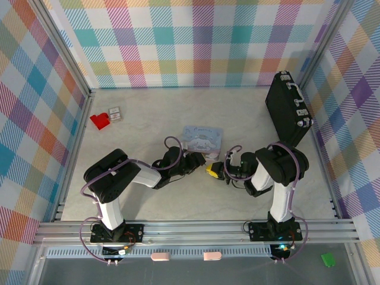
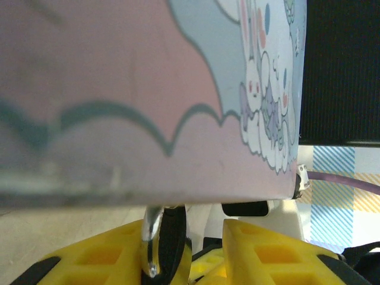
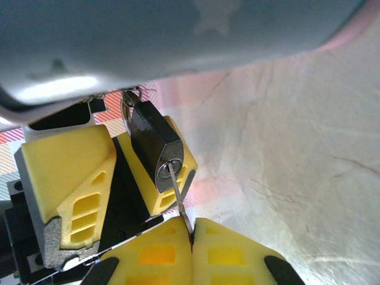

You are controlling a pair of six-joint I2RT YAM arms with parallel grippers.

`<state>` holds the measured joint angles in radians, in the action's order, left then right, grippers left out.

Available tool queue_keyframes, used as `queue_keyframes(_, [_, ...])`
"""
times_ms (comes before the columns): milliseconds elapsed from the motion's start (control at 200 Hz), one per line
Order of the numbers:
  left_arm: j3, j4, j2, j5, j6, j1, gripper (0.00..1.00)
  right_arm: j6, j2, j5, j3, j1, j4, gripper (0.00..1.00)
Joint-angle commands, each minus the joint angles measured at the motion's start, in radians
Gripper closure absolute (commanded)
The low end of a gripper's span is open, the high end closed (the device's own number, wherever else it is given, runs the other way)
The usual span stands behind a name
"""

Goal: Unlock the padlock with the key

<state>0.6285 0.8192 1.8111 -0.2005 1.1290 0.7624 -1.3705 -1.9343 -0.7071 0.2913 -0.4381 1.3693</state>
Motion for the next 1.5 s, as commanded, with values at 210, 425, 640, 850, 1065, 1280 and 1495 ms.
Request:
queue_keyframes(210, [-0.027, -0.013, 0.01, -0.005, 0.026, -0.007, 0.65, -0.003, 0.02, -0.004, -0.018, -0.038, 0.036, 1.0])
queue_keyframes(425, [-0.024, -0.011, 0.014, -0.014, 0.026, -0.008, 0.69, -0.011, 0.084, 0.018, -0.011, -0.071, -0.004, 1.0])
queue_keyframes(640, [-0.021, 0.006, 0.019, -0.027, 0.034, -0.007, 0.79, 0.028, 0.13, 0.039, -0.011, -0.073, -0.087, 1.0])
queue_keyframes(850, [-0.023, 0.005, -0.003, -0.031, 0.041, -0.005, 0.86, 0.023, 0.095, 0.079, -0.023, -0.073, -0.074, 1.0])
queue_keyframes(1065, [-0.009, -0.045, -0.038, -0.008, 0.04, 0.013, 0.83, -0.043, 0.009, 0.117, -0.03, -0.073, 0.037, 1.0])
queue_keyframes(1280, [0.027, -0.136, -0.051, 0.055, 0.052, 0.049, 0.84, -0.063, 0.032, 0.173, -0.053, -0.072, 0.028, 1.0])
queue_keyframes(1495, [0.103, -0.263, -0.051, 0.159, 0.081, 0.118, 0.92, -0.114, 0.041, 0.22, -0.065, -0.085, 0.037, 1.0])
